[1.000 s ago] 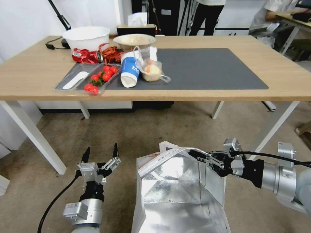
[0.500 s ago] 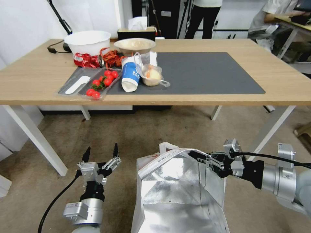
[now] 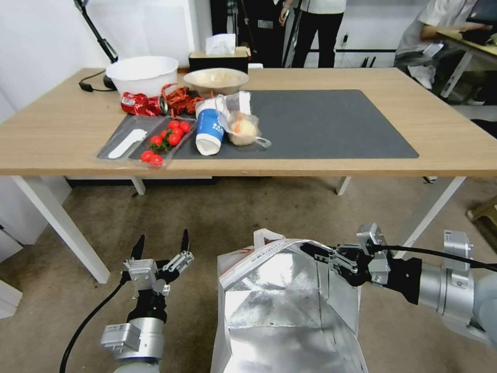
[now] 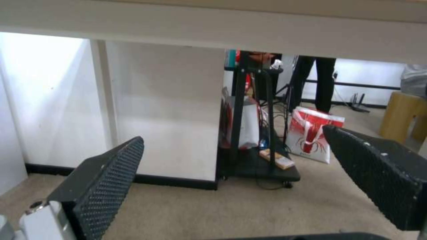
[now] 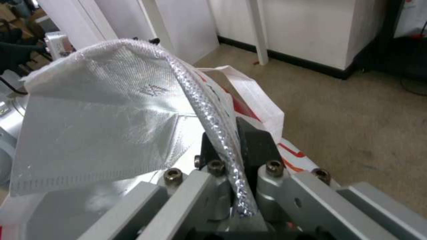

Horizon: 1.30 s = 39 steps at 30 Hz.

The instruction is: Pick up the food delivery bag from the floor and place it on the table.

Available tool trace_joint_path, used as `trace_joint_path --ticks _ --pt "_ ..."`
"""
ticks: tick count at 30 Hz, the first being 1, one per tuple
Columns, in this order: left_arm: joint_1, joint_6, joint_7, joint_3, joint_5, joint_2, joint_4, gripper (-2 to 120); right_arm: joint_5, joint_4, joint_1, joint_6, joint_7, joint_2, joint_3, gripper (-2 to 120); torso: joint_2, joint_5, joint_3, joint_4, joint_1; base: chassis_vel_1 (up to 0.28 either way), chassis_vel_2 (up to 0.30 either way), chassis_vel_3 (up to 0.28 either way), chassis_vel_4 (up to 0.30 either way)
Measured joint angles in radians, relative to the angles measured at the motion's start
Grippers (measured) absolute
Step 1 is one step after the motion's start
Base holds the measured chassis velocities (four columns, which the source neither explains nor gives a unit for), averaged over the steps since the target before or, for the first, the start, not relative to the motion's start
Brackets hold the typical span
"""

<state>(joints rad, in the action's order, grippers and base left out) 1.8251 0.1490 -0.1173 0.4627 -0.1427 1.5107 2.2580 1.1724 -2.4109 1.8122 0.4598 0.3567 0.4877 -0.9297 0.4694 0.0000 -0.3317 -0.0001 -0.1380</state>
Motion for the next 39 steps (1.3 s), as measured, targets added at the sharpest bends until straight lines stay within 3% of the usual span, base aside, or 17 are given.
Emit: trace_joint_path --ticks 39 --pt "-0.001 -0.005 0.002 -0.001 -0.001 -0.001 -0.006 100 -0.008 0.000 0.010 0.001 0.006 -0.001 -0.013 0 0.159 0.0000 -0.099 0.0000 -0.060 0.000 0.000 0.000 0.000"
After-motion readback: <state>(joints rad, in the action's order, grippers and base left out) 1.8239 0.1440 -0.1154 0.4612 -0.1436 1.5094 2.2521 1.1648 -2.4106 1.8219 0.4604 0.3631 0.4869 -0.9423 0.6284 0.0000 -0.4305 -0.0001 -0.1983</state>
